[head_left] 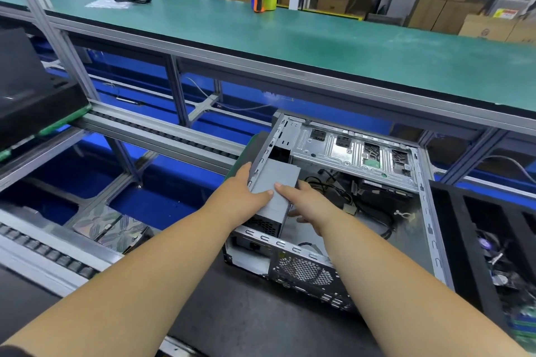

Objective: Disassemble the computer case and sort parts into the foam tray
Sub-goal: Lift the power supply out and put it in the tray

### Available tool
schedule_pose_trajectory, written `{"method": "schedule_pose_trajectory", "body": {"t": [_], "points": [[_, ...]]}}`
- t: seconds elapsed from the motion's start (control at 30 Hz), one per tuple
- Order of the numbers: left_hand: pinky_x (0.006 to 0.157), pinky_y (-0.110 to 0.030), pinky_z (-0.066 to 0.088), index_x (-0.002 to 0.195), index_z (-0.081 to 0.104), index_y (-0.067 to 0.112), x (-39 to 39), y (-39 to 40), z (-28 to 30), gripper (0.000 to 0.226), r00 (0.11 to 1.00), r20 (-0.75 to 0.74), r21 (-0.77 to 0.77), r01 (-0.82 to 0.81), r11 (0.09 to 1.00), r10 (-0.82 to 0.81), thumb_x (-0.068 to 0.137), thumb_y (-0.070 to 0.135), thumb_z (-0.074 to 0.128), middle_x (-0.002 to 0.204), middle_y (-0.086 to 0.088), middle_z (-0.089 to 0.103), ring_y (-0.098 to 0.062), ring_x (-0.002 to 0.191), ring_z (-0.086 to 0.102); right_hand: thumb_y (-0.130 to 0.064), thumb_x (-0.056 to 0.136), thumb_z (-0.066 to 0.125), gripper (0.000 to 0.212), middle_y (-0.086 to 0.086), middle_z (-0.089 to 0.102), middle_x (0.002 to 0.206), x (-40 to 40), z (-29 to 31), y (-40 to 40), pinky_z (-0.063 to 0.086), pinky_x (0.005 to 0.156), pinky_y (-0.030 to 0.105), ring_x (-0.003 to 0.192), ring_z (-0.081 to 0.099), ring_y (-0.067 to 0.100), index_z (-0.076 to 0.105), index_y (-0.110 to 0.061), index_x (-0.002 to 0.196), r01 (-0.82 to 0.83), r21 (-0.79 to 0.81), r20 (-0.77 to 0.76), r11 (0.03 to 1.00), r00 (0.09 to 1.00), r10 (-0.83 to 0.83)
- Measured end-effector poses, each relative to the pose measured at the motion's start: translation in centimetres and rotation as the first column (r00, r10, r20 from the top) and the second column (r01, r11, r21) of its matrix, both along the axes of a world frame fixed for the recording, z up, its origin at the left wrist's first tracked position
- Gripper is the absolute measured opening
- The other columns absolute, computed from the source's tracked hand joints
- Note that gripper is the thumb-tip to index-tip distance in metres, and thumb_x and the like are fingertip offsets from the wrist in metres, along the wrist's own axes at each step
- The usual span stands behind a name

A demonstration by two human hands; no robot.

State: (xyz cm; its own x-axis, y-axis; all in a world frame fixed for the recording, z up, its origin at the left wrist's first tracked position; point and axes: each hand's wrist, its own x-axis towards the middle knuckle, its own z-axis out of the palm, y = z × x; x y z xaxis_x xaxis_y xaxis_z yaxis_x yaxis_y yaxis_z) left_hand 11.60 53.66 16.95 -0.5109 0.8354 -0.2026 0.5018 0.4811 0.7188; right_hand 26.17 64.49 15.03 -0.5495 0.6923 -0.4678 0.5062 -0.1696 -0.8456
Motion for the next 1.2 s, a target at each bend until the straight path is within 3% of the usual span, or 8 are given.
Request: {"method": "schedule_pose_trajectory", "body": {"t": [0.1, 0.2, 0.3, 0.4, 0.57, 0.83, 0.93, 1.2], "points": [[0.092, -0.035, 0.049, 0.153, 0.016, 0.037, -0.1, 0.0, -0.2, 0.085, 1.000, 0.008, 0.000, 0.000, 1.000, 0.000, 0.083, 0.057, 0.061, 0.137, 0.005, 0.052, -0.019, 0.116, 0.055, -0.052, 0.088, 0.066, 0.079, 0.002, 0.048, 0.142, -0.3, 0.0, 0.6, 0.042, 0.079, 0.031, 0.111, 0.054, 0.018, 0.030, -0.020, 0.151, 0.091, 0.023, -0.061, 0.996, 0.994, -0.090], [0.088, -0.034, 0.045, 0.150, 0.021, 0.041, -0.2, 0.1, -0.3, 0.067, 0.997, 0.067, 0.012, -0.026, 1.000, 0.025, 0.091, 0.056, 0.048, 0.140, 0.005, 0.050, -0.021, 0.117, 0.053, -0.039, 0.099, 0.055, 0.056, 0.002, 0.048, 0.140, -0.7, 0.7, 1.7, 0.039, 0.089, 0.033, 0.115, 0.052, 0.019, 0.035, -0.023, 0.149, 0.160, -0.005, -0.148, 0.987, 0.976, -0.159], [0.096, -0.038, 0.042, 0.147, 0.032, 0.038, -0.4, 0.1, -0.3, 0.052, 0.970, 0.189, 0.026, -0.160, 0.987, 0.152, 0.097, 0.053, 0.035, 0.143, -0.001, 0.047, -0.025, 0.120, 0.049, -0.026, 0.103, 0.048, 0.030, -0.002, 0.058, 0.117, -0.9, 0.8, 2.2, 0.040, 0.080, 0.028, 0.095, 0.053, 0.010, 0.048, -0.022, 0.133, 0.132, -0.029, -0.133, 0.991, 0.982, -0.135], [0.085, -0.033, 0.042, 0.140, 0.044, 0.033, -0.3, -0.1, -0.3, 0.052, 0.963, 0.205, 0.020, -0.185, 0.983, 0.177, 0.093, 0.057, 0.042, 0.128, 0.003, 0.054, -0.020, 0.106, 0.051, -0.029, 0.103, 0.051, 0.024, -0.002, 0.058, 0.120, -0.5, 0.3, 2.5, 0.037, 0.091, 0.034, 0.102, 0.053, 0.012, 0.050, -0.024, 0.126, 0.087, -0.033, -0.130, 0.996, 0.987, -0.091], [0.081, -0.031, 0.046, 0.127, 0.052, 0.029, 0.0, -0.3, 0.1, 0.056, 0.983, 0.136, -0.004, -0.123, 0.992, 0.123, 0.080, 0.058, 0.064, 0.116, 0.009, 0.060, -0.015, 0.102, 0.059, -0.032, 0.099, 0.059, 0.035, -0.005, 0.061, 0.113, -0.3, 0.6, 2.4, 0.039, 0.075, 0.026, 0.095, 0.053, 0.005, 0.051, -0.020, 0.130, 0.093, -0.047, -0.151, 0.995, 0.984, -0.099], [0.066, -0.027, 0.041, 0.115, 0.052, 0.029, 0.0, 0.0, -0.1, 0.040, 0.992, 0.060, -0.040, -0.107, 0.993, 0.109, 0.086, 0.055, 0.059, 0.106, 0.007, 0.059, -0.013, 0.091, 0.057, -0.035, 0.094, 0.066, 0.052, 0.009, 0.056, 0.133, -0.7, 0.6, 2.4, 0.039, 0.085, 0.031, 0.108, 0.053, 0.019, 0.048, -0.013, 0.138, 0.115, -0.054, -0.147, 0.992, 0.982, -0.121], [0.074, -0.031, 0.045, 0.112, 0.051, 0.031, -0.1, 0.1, -0.2, 0.034, 0.993, 0.059, -0.037, -0.099, 0.994, 0.101, 0.088, 0.054, 0.058, 0.104, 0.007, 0.061, -0.015, 0.094, 0.059, -0.035, 0.094, 0.067, 0.056, 0.009, 0.054, 0.134, -0.7, 0.4, 2.6, 0.036, 0.091, 0.036, 0.115, 0.050, 0.023, 0.046, -0.012, 0.140, 0.112, -0.055, -0.145, 0.992, 0.982, -0.119], [0.059, -0.025, 0.041, 0.104, 0.052, 0.034, -0.2, 0.0, -0.4, 0.025, 0.990, 0.074, -0.017, -0.117, 0.993, 0.118, 0.089, 0.053, 0.058, 0.094, 0.012, 0.061, -0.008, 0.084, 0.058, -0.043, 0.085, 0.074, 0.052, -0.012, 0.054, 0.105, -0.7, -0.1, 1.9, 0.036, 0.066, 0.023, 0.090, 0.050, 0.001, 0.042, -0.025, 0.123, 0.075, -0.101, -0.213, 0.992, 0.972, -0.095]]}}
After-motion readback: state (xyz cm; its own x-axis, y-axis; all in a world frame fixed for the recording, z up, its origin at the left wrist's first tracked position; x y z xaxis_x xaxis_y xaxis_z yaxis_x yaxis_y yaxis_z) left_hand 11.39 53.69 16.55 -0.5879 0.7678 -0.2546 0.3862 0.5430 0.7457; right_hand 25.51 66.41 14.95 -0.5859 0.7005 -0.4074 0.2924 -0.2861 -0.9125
